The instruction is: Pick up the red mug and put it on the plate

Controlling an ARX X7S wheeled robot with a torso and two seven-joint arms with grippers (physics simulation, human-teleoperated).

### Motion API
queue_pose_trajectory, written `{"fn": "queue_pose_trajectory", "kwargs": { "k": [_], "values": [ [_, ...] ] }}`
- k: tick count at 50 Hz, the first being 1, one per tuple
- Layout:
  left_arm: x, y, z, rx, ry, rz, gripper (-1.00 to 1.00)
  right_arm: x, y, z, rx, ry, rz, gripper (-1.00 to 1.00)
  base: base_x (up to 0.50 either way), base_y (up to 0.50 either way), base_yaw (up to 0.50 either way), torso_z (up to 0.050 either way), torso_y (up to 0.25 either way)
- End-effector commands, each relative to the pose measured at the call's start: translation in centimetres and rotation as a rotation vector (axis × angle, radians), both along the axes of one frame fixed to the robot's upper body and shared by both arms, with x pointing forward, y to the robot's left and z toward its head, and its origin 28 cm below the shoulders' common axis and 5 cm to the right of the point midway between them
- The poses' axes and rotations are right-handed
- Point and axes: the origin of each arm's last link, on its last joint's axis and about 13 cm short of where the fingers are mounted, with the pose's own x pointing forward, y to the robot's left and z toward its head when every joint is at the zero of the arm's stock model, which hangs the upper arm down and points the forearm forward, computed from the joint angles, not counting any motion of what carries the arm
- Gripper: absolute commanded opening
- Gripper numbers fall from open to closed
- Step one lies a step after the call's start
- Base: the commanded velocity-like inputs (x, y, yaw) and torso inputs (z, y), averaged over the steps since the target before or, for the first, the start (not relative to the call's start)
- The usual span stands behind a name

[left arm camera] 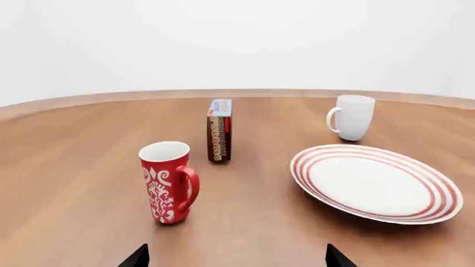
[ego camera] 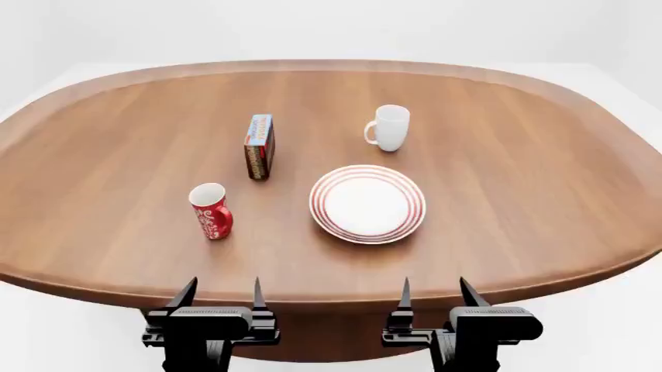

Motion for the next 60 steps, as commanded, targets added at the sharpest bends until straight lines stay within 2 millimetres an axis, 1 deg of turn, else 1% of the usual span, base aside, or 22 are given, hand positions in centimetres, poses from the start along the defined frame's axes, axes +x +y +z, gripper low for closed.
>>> {"fn": "queue_pose_trajectory", "kwargs": {
  "k": [1, 4, 7, 11, 12, 13, 14, 17, 18, 19, 21, 24, 28, 32, 39, 44, 57, 59, 60],
  "values": [
    [-0.2, 0.1, 0.0, 0.004, 0.002, -0.002, 1.00, -0.1, 0.1, 0.2, 0.009, -0.006, -0.002, 1.00, 0.00, 0.00, 0.00, 0.000, 0.000],
    [-0.5, 0.2, 0.0, 0.009, 0.000, 0.001, 1.00, -0.4, 0.3, 0.1, 0.000, 0.010, -0.001, 1.00, 0.00, 0.00, 0.00, 0.000, 0.000],
    [-0.7, 0.2, 0.2, 0.013, -0.005, 0.001, 1.00, -0.5, 0.4, 0.5, 0.013, 0.005, -0.003, 1.00, 0.00, 0.00, 0.00, 0.000, 0.000],
    [-0.7, 0.3, 1.4, 0.000, -0.019, -0.006, 1.00, -0.6, 0.4, 1.9, -0.007, -0.009, 0.004, 1.00, 0.00, 0.00, 0.00, 0.000, 0.000],
    [-0.6, 0.2, 2.4, 0.003, -0.039, 0.003, 1.00, -0.6, 0.3, 2.9, -0.028, -0.026, 0.006, 1.00, 0.00, 0.00, 0.00, 0.000, 0.000],
    [-0.4, 0.2, 3.1, 0.010, -0.050, 0.011, 1.00, -0.6, 0.3, 3.6, -0.041, -0.041, 0.015, 1.00, 0.00, 0.00, 0.00, 0.000, 0.000],
    [0.0, 0.1, 4.6, 0.001, -0.082, 0.006, 1.00, -0.3, 0.1, 4.9, -0.044, -0.070, 0.010, 1.00, 0.00, 0.00, 0.00, 0.000, 0.000],
    [0.7, 0.2, 7.1, -0.035, -0.143, 0.022, 1.00, 0.2, -0.1, 6.5, -0.053, -0.101, 0.018, 1.00, 0.00, 0.00, 0.00, 0.000, 0.000],
    [1.4, 0.3, 8.3, -0.063, -0.152, 0.047, 1.00, 0.6, -0.4, 7.4, -0.055, -0.117, 0.014, 1.00, 0.00, 0.00, 0.00, 0.000, 0.000],
    [1.6, 0.3, 8.6, -0.059, -0.155, 0.052, 1.00, 0.7, -0.4, 7.8, -0.047, -0.138, 0.010, 1.00, 0.00, 0.00, 0.00, 0.000, 0.000],
    [1.6, 0.5, 8.5, -0.054, -0.171, 0.057, 1.00, 0.5, -0.6, 8.0, -0.053, -0.144, -0.009, 1.00, 0.00, 0.00, 0.00, 0.000, 0.000],
    [1.2, 0.6, 8.3, -0.047, -0.174, 0.036, 1.00, 0.5, -0.9, 7.2, -0.025, -0.121, -0.029, 1.00, 0.22, 0.00, 0.00, 0.000, 0.000],
    [0.9, 0.6, 8.8, -0.050, -0.186, 0.026, 1.00, 0.7, -0.9, 6.7, -0.019, -0.102, -0.025, 1.00, 0.50, 0.00, 0.00, 0.000, 0.000],
    [1.0, 0.6, 8.8, -0.051, -0.188, 0.020, 1.00, 0.6, -1.0, 7.0, -0.010, -0.114, -0.029, 1.00, 0.50, 0.00, 0.00, 0.000, 0.000],
    [1.2, 0.4, 8.4, -0.046, -0.180, 0.017, 1.00, 0.3, -1.1, 7.2, -0.047, -0.144, -0.024, 1.00, 0.02, 0.00, 0.00, 0.000, 0.000],
    [1.4, 0.6, 8.5, -0.053, -0.176, 0.024, 1.00, 0.1, -1.4, 7.4, -0.038, -0.144, -0.036, 1.00, 0.04, 0.49, 0.00, 0.000, 0.000],
    [1.5, 0.6, 8.5, -0.056, -0.182, 0.030, 1.00, 0.4, -1.1, 7.0, -0.065, -0.117, -0.024, 1.00, 0.06, 0.50, 0.00, 0.000, 0.000],
    [1.6, 0.7, 8.5, -0.057, -0.182, 0.031, 1.00, 0.5, -1.0, 6.7, -0.097, -0.073, -0.028, 1.00, 0.06, 0.46, 0.00, 0.000, 0.000],
    [1.6, 0.7, 8.5, -0.058, -0.181, 0.035, 1.00, 0.6, -1.0, 6.6, -0.086, -0.084, -0.025, 1.00, 0.00, 0.00, 0.00, 0.000, 0.000]
  ]
}}
